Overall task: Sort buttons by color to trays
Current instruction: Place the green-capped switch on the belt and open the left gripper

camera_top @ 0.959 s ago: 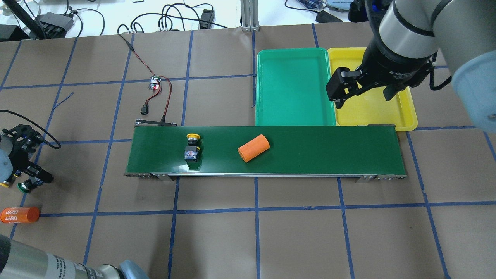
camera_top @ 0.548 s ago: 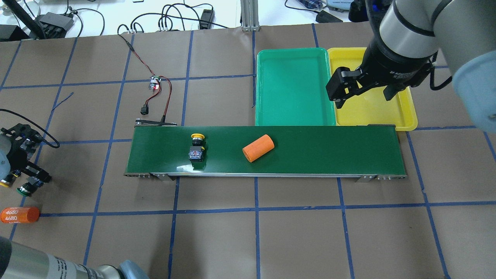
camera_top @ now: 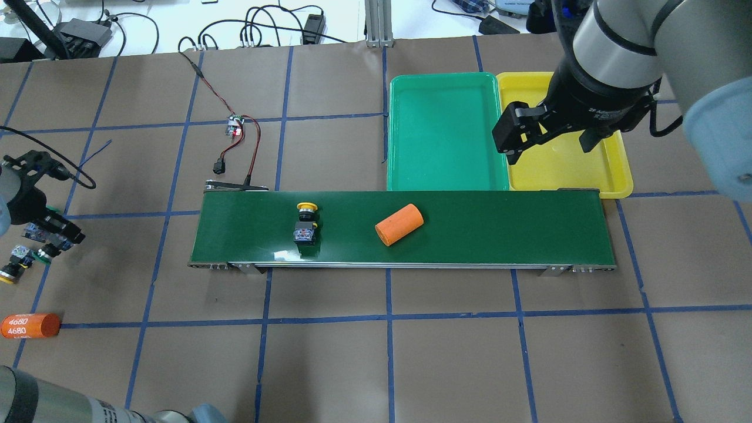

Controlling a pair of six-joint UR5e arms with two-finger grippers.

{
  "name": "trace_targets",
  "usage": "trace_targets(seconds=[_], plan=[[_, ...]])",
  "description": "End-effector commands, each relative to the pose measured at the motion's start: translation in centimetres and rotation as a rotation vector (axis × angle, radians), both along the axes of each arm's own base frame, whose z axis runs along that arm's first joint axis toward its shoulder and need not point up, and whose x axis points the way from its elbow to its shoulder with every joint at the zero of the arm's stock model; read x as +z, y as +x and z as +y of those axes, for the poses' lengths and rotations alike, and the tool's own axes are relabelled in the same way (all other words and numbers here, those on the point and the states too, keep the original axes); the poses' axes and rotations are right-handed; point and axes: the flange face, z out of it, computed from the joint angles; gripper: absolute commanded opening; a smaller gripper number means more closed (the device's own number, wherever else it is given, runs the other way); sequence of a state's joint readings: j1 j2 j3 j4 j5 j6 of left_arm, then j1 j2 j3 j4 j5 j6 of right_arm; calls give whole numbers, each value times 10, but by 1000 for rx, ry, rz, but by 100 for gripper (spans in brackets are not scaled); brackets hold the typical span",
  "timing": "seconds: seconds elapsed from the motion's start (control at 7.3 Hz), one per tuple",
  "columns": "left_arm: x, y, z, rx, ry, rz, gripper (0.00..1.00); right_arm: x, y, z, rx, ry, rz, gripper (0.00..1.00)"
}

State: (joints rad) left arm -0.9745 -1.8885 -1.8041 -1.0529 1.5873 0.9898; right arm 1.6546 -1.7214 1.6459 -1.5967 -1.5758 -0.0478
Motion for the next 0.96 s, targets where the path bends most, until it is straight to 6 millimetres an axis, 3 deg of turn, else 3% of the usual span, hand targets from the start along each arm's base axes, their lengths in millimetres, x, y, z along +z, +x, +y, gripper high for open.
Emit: trace_targets(seconds=[0.0, 0.27, 0.41, 0.68, 0.82], plan=[[60, -127, -53, 94, -25, 34, 0, 0, -1, 1, 0, 2, 1, 100], [49, -215, -42, 310, 11, 44, 0, 0, -2, 0, -3, 3, 1, 100], [46, -244, -36, 414, 22, 37, 0, 0, -2, 0, -3, 5, 2, 100], [26, -285, -26, 534, 67, 24, 0, 0, -3, 0, -5, 4, 3, 100], [8, -291, -12, 560, 91, 18, 0, 0, -3, 0, -4, 5, 2, 100]])
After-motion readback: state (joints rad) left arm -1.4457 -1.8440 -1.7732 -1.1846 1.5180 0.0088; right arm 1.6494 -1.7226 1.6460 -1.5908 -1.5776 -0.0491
